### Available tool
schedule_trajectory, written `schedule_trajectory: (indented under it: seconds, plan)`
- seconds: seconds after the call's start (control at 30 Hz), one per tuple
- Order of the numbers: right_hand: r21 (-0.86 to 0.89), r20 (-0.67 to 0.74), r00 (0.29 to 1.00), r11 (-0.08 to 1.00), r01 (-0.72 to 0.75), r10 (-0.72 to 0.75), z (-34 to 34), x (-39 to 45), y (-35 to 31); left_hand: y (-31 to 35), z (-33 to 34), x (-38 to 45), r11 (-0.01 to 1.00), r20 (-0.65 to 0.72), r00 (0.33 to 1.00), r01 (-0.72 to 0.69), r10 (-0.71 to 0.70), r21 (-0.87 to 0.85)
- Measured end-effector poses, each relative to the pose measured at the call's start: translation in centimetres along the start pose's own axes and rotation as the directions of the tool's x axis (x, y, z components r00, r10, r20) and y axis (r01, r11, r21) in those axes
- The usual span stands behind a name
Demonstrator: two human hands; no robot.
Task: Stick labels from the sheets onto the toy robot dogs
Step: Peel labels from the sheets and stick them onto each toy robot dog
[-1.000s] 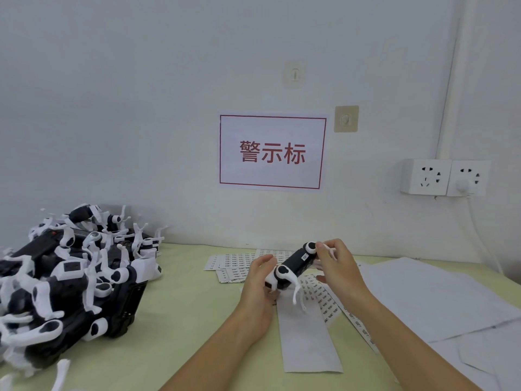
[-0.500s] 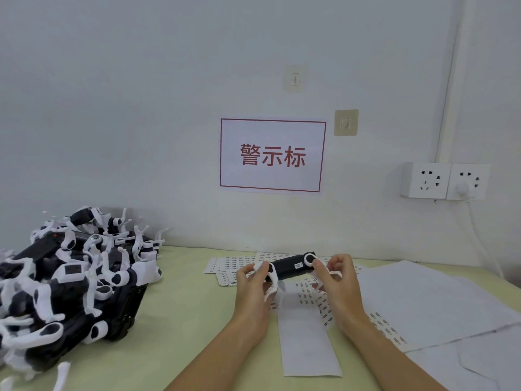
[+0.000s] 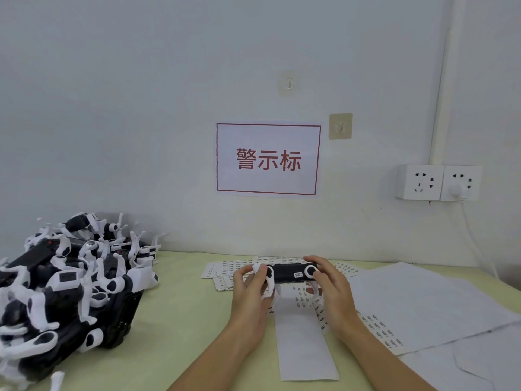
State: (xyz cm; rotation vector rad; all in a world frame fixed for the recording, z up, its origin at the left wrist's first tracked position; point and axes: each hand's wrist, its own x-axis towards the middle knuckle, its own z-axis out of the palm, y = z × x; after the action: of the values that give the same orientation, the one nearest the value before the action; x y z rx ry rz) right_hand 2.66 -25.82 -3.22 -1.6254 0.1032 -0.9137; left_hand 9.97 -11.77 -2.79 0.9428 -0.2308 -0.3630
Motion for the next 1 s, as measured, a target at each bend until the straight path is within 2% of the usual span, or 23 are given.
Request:
schedule_trajectory:
  seconds: [0.37,0.57,0.7,0.83,0.9,1.0]
  plan:
    - [0.093,-0.023,0.998,0.994,-0.052,0.054,0.0,0.1,-0.4,0.2,0.5,-0.7,0.984,0.129,0.990,-0.080,0.060,0.158]
    - [0.101,-0.044,0.999,0.995,-0.014,0.019,0.0,0.1,-0.3,-0.3,0.6,-0.6,0.961,0.127,0.986,-0.140,0.112,0.238]
    - [-0.061,-0.066,0.990,0.991,0.118,-0.122,0.1,-0.1,0.0,-0.7,0.3,-0.3,0.958,0.110,0.984,-0.163,0.140,0.237]
    - [-0.285,-0.021,0.975,0.936,0.207,-0.222,0.3,-0.1,-0.2,-0.5,0.2,-0.1,0.987,0.035,0.997,-0.070,0.065,0.148]
    - [-0.360,0.021,0.970,0.903,0.233,-0.242,0.4,0.0,-0.5,-0.4,0.1,0.0,0.988,0.010,0.999,-0.051,0.050,0.144]
    - [-0.431,0.088,0.977,0.877,0.213,-0.194,0.5,0.3,-1.1,-0.1,0.1,0.0,0.991,0.019,0.999,-0.053,0.051,0.121]
